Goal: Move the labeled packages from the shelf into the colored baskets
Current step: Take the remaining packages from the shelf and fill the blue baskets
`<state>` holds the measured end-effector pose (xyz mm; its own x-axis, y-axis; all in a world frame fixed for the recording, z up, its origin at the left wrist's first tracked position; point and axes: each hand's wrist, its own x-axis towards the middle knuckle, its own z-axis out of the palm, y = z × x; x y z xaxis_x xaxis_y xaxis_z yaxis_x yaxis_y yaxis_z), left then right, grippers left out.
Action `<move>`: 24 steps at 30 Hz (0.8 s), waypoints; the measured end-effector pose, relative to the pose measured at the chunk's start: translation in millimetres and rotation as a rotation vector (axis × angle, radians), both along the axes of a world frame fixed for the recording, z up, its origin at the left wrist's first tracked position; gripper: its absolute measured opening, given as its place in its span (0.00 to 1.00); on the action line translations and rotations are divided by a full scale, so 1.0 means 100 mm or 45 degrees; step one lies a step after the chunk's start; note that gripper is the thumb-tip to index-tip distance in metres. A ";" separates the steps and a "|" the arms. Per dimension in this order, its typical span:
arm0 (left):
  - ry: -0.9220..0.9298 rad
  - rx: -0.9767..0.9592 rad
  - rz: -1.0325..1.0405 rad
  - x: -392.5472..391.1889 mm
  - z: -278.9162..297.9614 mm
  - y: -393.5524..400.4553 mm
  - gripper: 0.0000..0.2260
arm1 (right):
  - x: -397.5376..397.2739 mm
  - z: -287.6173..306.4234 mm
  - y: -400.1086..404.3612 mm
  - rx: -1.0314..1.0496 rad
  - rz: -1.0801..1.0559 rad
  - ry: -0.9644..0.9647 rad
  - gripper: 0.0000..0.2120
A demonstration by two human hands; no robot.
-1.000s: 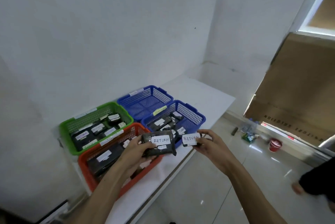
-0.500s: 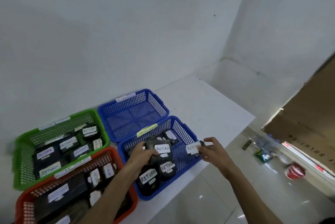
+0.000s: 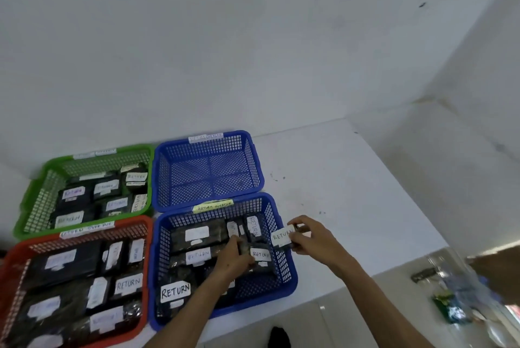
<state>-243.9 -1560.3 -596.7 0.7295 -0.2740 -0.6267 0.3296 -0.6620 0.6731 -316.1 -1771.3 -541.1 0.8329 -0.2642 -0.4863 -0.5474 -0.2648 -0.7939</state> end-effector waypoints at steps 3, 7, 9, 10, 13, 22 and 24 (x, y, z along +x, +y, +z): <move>-0.034 0.034 -0.015 0.00 -0.08 -0.09 0.18 | 0.11 -0.02 -0.12 0.047 0.039 -0.004 0.06; -0.041 0.098 -0.008 0.04 -0.16 -0.13 0.15 | 0.18 -0.04 -0.20 0.042 0.092 0.001 0.07; -0.049 0.146 -0.071 0.05 -0.18 -0.14 0.16 | 0.21 -0.06 -0.22 0.033 0.128 -0.005 0.08; -0.081 0.176 -0.119 0.06 -0.19 -0.15 0.16 | 0.22 -0.07 -0.23 0.024 0.149 -0.006 0.08; -0.241 0.311 -0.274 0.06 -0.22 -0.18 0.17 | 0.25 -0.09 -0.23 0.012 0.203 0.017 0.09; -0.613 0.621 -0.822 0.09 -0.37 -0.01 0.32 | 0.13 -0.23 0.03 -0.178 0.583 0.027 0.15; -0.666 0.624 -0.849 0.09 -0.41 0.03 0.33 | 0.10 -0.36 0.17 -0.220 0.659 0.057 0.16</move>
